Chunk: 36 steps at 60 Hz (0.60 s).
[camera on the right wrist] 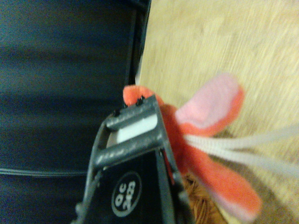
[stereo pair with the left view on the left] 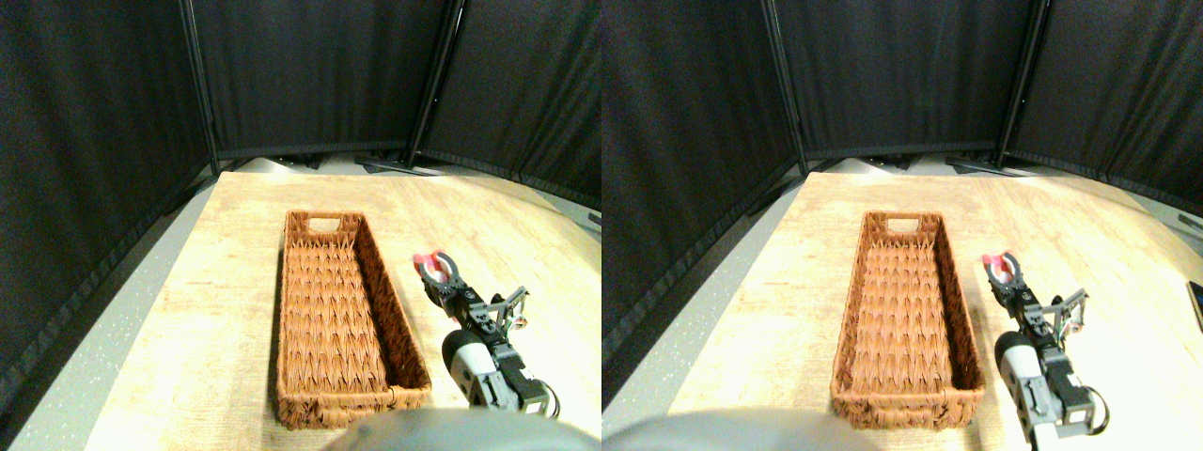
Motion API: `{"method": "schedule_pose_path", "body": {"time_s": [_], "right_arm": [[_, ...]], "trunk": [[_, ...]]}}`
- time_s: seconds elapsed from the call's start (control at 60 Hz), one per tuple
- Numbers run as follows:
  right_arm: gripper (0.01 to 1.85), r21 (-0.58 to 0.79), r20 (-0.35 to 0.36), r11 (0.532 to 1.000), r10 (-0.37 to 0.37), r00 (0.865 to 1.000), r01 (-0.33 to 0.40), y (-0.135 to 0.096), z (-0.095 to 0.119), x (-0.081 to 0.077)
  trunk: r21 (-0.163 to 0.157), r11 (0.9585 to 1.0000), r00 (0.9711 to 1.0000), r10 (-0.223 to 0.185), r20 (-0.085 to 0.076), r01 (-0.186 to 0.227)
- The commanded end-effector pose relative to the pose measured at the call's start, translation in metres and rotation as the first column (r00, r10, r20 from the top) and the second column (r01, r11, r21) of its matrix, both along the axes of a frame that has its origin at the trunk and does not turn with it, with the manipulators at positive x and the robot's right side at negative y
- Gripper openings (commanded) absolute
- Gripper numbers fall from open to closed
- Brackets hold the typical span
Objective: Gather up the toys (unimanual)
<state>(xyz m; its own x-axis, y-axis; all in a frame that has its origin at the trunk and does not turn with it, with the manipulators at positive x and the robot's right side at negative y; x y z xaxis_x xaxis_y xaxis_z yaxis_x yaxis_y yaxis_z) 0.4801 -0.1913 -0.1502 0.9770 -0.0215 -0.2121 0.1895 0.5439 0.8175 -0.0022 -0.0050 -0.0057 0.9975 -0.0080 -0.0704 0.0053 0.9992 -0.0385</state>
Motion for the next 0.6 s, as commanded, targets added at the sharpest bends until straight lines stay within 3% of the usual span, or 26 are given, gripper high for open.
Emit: {"method": "schedule_pose_path", "body": {"time_s": [0.017,0.217,0.317,0.6], "right_arm": [[0.06,0.048,0.035,0.999,0.009,0.999,-0.011,0.011,0.010,0.003],[0.06,0.103,-0.004,0.994,0.040,0.999,-0.039,0.030,0.008,0.011],[0.06,0.085,0.004,0.990,0.109,0.994,-0.109,0.039,0.007,0.016],[0.06,0.121,-0.025,0.980,0.165,0.986,-0.161,0.072,0.007,0.023]], "trunk": [[-0.044,0.9989,0.9998,0.018,0.005,-0.018],[-0.086,0.9946,0.9981,0.059,0.016,-0.058],[-0.110,0.9909,0.9966,0.080,0.020,-0.078],[-0.182,0.9758,0.9915,0.127,0.026,-0.121]]}}
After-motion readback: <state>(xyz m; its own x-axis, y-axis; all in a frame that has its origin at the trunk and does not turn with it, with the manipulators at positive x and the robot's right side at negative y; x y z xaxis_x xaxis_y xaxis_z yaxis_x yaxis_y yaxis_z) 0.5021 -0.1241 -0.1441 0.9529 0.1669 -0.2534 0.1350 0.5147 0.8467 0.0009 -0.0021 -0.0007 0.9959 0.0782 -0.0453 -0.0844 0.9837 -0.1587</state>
